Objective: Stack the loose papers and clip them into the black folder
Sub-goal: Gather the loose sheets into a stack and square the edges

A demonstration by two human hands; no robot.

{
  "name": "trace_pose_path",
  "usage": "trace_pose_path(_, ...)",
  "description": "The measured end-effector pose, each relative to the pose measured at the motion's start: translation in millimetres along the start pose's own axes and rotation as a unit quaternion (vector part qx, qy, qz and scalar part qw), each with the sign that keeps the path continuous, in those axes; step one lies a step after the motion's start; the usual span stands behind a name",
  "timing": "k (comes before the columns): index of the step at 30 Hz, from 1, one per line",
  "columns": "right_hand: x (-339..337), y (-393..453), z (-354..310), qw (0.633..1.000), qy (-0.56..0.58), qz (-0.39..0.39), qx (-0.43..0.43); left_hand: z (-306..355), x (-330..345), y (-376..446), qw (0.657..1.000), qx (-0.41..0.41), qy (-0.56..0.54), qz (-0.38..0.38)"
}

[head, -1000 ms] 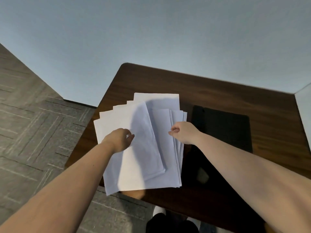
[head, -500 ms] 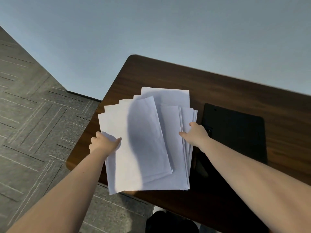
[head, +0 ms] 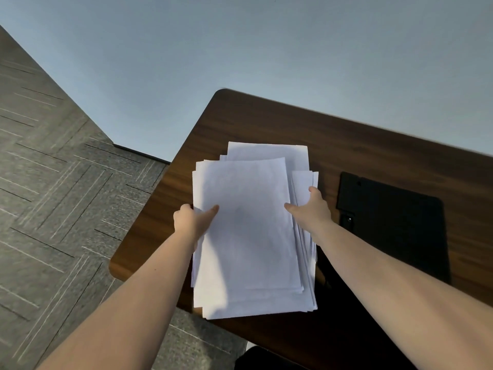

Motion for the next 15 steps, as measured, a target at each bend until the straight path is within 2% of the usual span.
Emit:
trace_pose_path(4,3.6,4.9,-1.4,1.0,0.019,0.006,0.009,7.2,5.4,2.4,0.998,-0.011,-0.05,-0.033)
trace_pose_path(7,9.2,8.0,-10.1,0.998,0.056,-0.029,-0.008,20.4,15.3,-3.2,0.987,-0.007,-0.125,-0.102)
trace_pose_path(10,11.4,11.2,-15.4,0.994,0.094,-0.049,-0.013,21.6,26.5,-0.2,0.975,0.002,-0.155,-0.157)
trace_pose_path(15,4.4,16.5,0.1,0.988,0.144,-0.051,0.034,12.1,29.4,-4.0,0.969,0.041,-0.187,-0.155)
Point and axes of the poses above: each hand's wrist, its own y-axis towards the middle knuckle, its own x-axis out of the palm, z = x × y, the point moved 4 cm from there along y, towards the middle knuckle, and after that the axes turned 8 degrees about y, right-handed, at the moved point
